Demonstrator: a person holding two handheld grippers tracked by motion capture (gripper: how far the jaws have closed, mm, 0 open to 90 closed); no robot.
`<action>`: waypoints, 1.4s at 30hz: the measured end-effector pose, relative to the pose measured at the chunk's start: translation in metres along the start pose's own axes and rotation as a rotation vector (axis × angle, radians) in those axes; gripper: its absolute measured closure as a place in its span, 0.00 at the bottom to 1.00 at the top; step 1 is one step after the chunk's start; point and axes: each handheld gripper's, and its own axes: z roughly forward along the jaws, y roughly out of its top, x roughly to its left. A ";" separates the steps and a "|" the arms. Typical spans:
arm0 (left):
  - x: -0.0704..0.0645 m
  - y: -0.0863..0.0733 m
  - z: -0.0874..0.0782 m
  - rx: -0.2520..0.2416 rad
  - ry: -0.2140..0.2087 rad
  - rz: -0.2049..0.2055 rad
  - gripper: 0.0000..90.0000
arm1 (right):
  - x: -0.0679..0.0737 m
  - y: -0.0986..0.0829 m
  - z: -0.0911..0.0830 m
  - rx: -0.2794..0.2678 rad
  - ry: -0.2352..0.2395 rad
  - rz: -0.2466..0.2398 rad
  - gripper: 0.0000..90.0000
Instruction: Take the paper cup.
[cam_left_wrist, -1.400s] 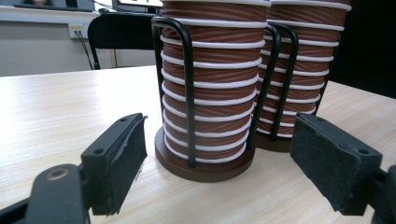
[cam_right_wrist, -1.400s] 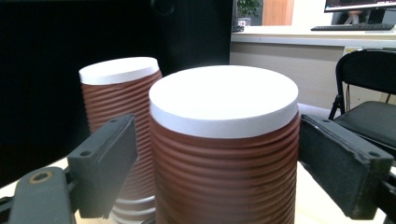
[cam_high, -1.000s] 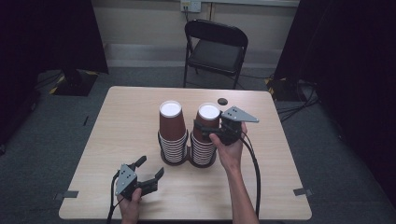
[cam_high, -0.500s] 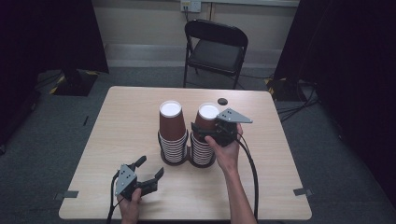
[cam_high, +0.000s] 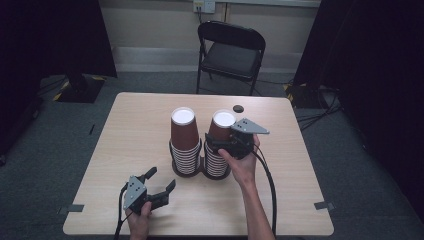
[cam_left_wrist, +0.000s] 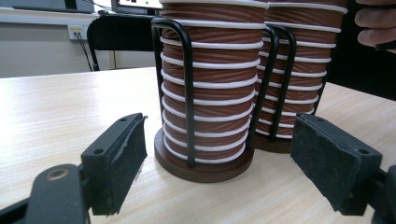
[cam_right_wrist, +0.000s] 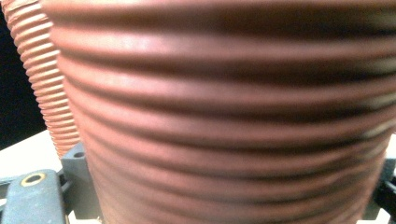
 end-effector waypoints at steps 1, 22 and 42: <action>0.000 0.000 0.000 0.000 0.000 -0.001 0.20 | 0.000 0.000 0.000 -0.002 0.000 -0.001 0.12; 0.001 0.000 0.000 -0.005 -0.012 -0.007 0.20 | 0.002 0.014 -0.009 -0.026 0.017 -0.016 0.15; -0.001 0.000 0.000 0.001 -0.011 0.016 0.19 | 0.005 0.030 -0.018 -0.075 0.012 -0.018 0.15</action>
